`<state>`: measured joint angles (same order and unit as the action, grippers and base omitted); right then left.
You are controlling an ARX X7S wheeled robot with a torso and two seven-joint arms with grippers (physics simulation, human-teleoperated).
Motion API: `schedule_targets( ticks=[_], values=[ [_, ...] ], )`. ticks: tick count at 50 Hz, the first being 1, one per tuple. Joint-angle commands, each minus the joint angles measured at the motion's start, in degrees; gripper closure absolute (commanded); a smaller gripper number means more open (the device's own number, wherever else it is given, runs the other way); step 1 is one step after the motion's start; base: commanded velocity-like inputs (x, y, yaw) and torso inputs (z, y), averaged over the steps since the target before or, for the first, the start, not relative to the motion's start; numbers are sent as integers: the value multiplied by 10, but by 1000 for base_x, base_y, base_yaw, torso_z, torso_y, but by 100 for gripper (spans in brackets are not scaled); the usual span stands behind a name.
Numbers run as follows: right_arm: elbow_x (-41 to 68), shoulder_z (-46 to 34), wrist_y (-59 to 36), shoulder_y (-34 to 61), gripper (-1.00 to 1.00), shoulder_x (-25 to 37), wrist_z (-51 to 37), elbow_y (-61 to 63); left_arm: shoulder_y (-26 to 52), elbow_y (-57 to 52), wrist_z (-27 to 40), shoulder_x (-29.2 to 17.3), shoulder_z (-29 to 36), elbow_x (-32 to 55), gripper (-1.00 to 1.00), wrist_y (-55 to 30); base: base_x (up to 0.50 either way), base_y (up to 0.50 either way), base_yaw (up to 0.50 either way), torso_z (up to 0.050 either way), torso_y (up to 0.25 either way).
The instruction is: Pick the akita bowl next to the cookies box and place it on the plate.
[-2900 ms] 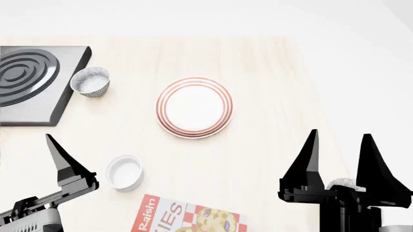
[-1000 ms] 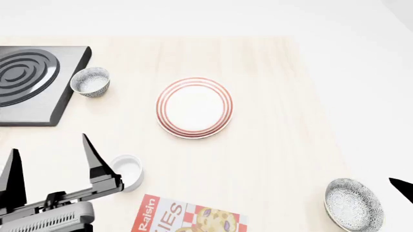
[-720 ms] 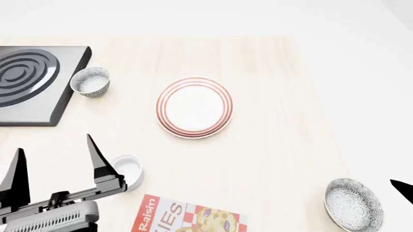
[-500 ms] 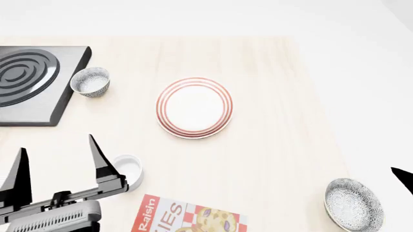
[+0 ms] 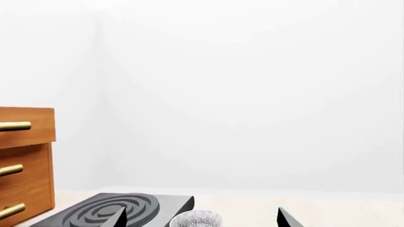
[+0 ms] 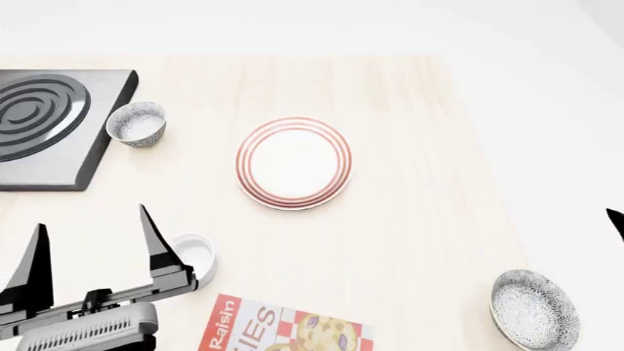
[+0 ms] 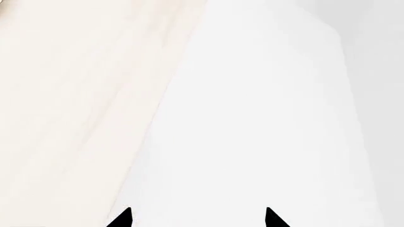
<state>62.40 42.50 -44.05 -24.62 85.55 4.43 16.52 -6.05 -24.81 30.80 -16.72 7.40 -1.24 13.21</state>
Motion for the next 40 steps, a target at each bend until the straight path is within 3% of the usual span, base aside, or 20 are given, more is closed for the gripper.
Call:
schedule_targets(
  ticks=[1, 3, 4, 9, 13, 14, 40],
  values=[
    [-36, -14, 29, -6, -100, -9, -16, 3, 1, 5, -9, 9, -9, -9, -100, 2, 0, 0, 0, 0, 0],
    [81, -23, 6, -2, -100, 14, -45, -25, 1, 6, -8, 8, -8, -9, -100, 3, 0, 0, 0, 0, 0],
    [62, -28, 31, -3, -100, 11, -36, -15, 1, 7, -8, 8, -8, -9, -100, 4, 0, 0, 0, 0, 0],
    [179, -58, 88, -17, -100, 41, -98, -48, 1, 6, -8, 7, -7, -7, -100, 3, 0, 0, 0, 0, 0],
    [190, -84, 125, -38, -100, 44, -104, -47, 2, 8, -7, 6, -6, -8, -100, 2, 0, 0, 0, 0, 0],
    [193, -83, 87, -35, -100, 44, -116, -44, 2, 11, -7, 6, -6, -8, -100, 5, 0, 0, 0, 0, 0],
    [209, -125, 102, -42, -100, 44, -65, -37, 2, 12, -3, 1, 2, -7, -100, 3, 0, 0, 0, 0, 0]
  ],
)
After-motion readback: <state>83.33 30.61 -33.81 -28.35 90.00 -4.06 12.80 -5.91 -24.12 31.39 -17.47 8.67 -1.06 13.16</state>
